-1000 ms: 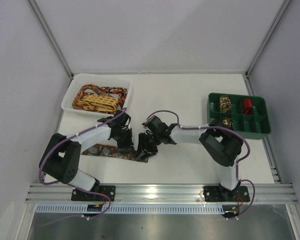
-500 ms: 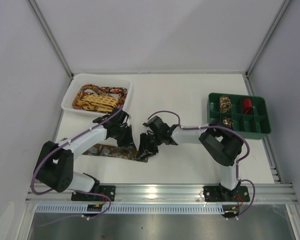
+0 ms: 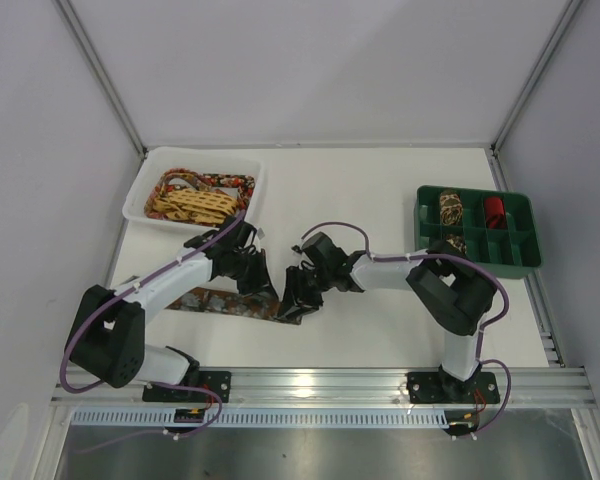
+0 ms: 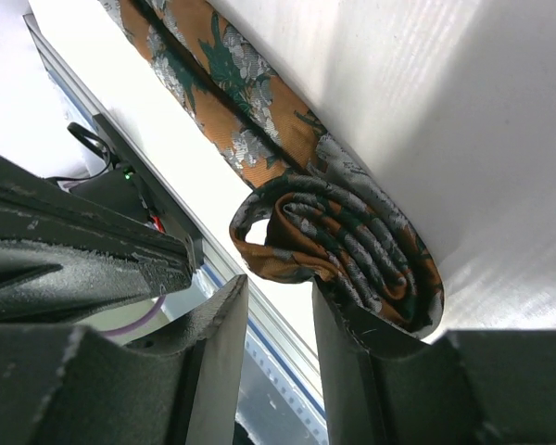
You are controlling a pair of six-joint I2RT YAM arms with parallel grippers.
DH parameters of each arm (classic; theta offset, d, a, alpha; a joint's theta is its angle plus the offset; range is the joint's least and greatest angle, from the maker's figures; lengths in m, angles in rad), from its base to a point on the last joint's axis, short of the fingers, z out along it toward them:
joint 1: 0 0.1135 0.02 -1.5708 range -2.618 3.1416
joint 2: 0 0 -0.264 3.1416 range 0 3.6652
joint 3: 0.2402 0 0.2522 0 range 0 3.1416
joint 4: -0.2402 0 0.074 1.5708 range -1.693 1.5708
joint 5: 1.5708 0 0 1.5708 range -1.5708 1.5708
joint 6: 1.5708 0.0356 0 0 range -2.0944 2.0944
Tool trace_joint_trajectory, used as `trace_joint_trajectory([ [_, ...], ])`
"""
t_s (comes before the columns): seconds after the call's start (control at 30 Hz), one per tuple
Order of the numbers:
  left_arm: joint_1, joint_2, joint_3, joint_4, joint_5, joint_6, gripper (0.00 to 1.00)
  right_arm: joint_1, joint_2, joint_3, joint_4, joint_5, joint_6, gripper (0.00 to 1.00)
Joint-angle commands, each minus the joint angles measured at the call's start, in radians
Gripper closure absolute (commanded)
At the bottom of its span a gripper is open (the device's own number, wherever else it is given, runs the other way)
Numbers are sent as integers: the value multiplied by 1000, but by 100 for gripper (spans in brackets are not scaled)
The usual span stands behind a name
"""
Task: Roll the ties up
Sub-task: Roll the tie
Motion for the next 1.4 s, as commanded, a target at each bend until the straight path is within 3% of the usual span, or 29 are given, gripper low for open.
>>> trace_joint_trajectory([
  [0.0, 6, -16, -8, 33, 42, -18, 99, -6, -47, -19, 8, 27, -26, 60],
  [0.3, 4, -20, -15, 36, 54, -22, 100, -11, -66, -17, -14, 25, -32, 64],
  [0.33, 1, -16, -16, 42, 55, -24, 100, -12, -63, -22, -12, 23, -30, 70],
  [0.63, -26, 24, -39, 71, 48, -35, 100, -23, -38, -19, -3, 19, -15, 87],
  [0.8, -23, 35, -91, 77, 20, -21, 99, -27, -53, -14, -23, 16, -18, 87],
  [0.97, -10, 74, -116, 100, -12, 2, 99, -30, -69, 7, -90, 16, -32, 79],
  [1.0, -8, 82, -114, 109, -14, 5, 99, -30, -81, 15, -119, 14, -36, 70],
  [1.17, -2, 128, -88, 120, -26, 10, 100, -40, -167, 4, -215, 77, -78, 46],
  [1.37, -2, 151, -45, 106, -14, 20, 99, -99, -192, -35, -207, 51, -95, 40],
])
